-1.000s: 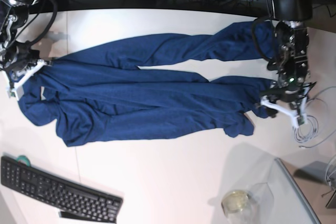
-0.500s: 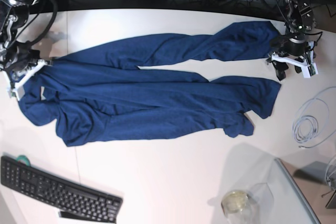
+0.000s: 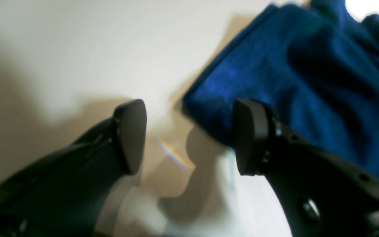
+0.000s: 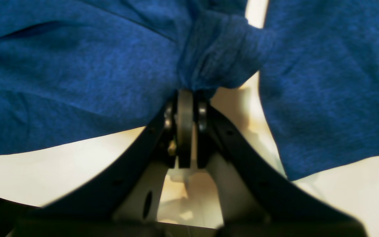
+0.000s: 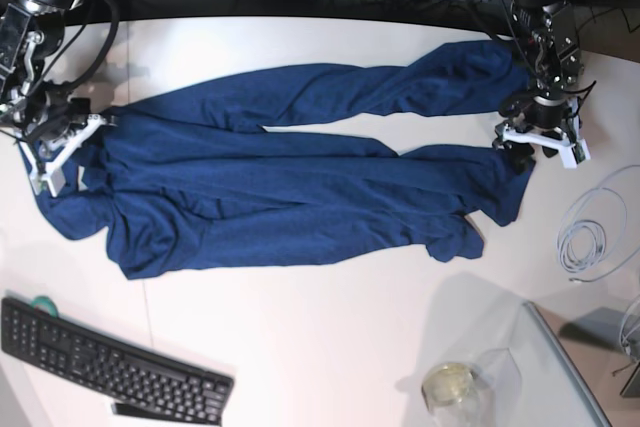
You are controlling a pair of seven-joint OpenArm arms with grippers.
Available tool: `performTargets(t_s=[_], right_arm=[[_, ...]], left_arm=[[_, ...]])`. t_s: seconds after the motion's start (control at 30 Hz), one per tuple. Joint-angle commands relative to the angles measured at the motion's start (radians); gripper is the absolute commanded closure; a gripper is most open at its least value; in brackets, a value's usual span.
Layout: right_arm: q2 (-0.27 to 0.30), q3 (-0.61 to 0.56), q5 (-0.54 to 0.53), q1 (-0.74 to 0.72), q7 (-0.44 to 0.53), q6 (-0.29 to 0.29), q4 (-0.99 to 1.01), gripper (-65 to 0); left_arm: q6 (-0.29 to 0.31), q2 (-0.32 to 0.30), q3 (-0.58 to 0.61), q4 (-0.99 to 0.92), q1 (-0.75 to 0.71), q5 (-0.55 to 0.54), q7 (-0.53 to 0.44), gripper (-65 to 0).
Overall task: Layout the t-shirt on the table in an organized manner, then fold the t-shirt properly
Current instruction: 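Regrasp the shirt edge with the left gripper and hold it taut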
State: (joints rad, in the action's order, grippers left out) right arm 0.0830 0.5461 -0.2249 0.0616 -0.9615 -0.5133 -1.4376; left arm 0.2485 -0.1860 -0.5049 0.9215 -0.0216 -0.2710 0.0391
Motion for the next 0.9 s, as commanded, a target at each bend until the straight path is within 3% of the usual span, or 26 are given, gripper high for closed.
performTargets(t_s=[0.0, 0.23, 0.3, 0.4, 0.57, 0.63, 0.73, 0.8, 0.87], right_arm=[[0.013, 0.002, -0.009, -0.013, 0.028, -0.003, -0.016, -0.2], [0.013, 0.002, -0.008, 0.002, 0.059, -0.003, -0.013, -0.2], [0.013, 0.004, -0.008, 0.008, 0.059, -0.003, -0.013, -0.2], [0.013, 0.004, -0.009, 0.008, 0.059, -0.003, -0.015, -0.2], [0.004, 0.033, -0.011, 0.014, 0.075, -0.002, -0.013, -2.6], [-0.027, 0.081, -0.011, 0.019, 0.092, -0.002, -0.019, -10.8], [-0.062, 0.180, -0.012, 0.051, 0.121, -0.021, -0.067, -29.7], [-0.105, 0.243, -0.012, 0.083, 0.175, -0.103, -0.087, -39.8], [-0.134, 0.282, -0.012, 0.100, 0.215, -0.185, -0.082, -43.1]], left_arm=[[0.005, -0.011, -0.002, 0.000, 0.018, -0.006, -0.017, -39.7], [0.007, 0.015, -0.002, -0.051, 0.067, -0.006, -0.015, -38.2], [0.007, 0.015, -0.002, -0.049, 0.067, -0.006, -0.012, -28.1], [0.007, 0.012, -0.008, -0.034, 0.061, -0.006, -0.009, 0.0], [0.007, 0.007, -0.013, 0.063, 0.012, -0.004, -0.002, 0.0], [0.007, 0.007, -0.013, 0.133, -0.016, -0.004, 0.043, 0.0], [0.007, 0.009, -0.013, 0.236, -0.048, -0.006, 0.107, 0.0], [0.007, 0.009, -0.013, 0.291, -0.067, -0.006, 0.132, 0.0], [0.007, 0.010, -0.013, 0.321, -0.076, -0.006, 0.152, 0.0]])
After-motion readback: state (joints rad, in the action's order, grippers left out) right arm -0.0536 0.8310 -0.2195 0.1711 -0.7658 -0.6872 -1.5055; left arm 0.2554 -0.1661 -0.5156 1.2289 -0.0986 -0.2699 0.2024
